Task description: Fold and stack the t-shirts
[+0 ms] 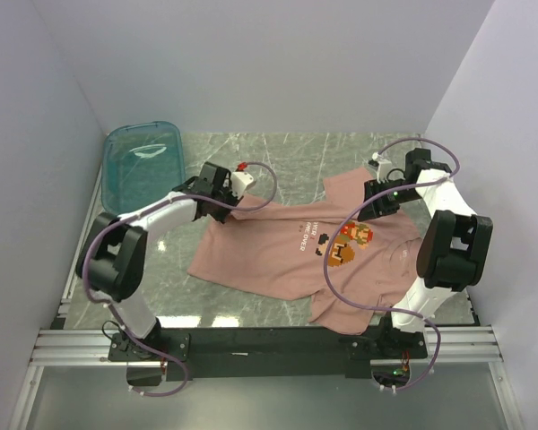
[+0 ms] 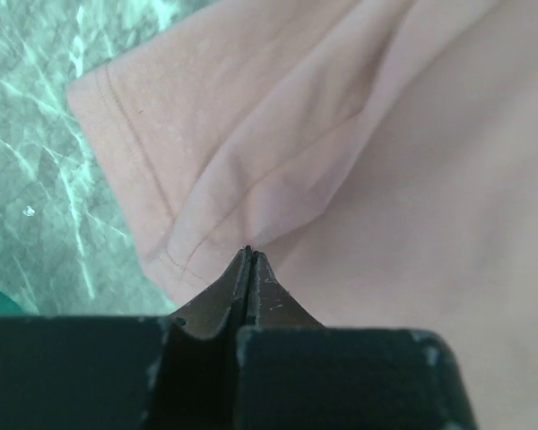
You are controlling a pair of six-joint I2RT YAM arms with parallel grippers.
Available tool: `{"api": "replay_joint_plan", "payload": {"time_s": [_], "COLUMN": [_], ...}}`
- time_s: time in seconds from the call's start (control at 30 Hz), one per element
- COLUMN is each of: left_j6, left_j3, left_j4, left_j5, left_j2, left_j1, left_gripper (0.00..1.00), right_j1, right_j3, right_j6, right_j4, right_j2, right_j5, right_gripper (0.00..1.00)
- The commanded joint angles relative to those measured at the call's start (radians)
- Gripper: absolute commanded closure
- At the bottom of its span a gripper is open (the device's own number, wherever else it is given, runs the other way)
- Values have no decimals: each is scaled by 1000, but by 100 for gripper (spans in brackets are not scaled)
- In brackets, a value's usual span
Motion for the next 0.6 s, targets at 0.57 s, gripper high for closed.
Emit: {"api": "replay_joint_plan", "payload": {"time_s": [0.57], "left_j6": [-117], "left_j3": [-17], "left_j4": [-64], "left_j5": [195], "left_j2": [-66], "left_j1": [-9], "left_gripper": [100], "right_j1": [0], "right_j3": [-22], "right_j6": [-15], "right_j4": [20], "right_j2": [-65], "right_j5": [-19], "right_gripper": [47]}}
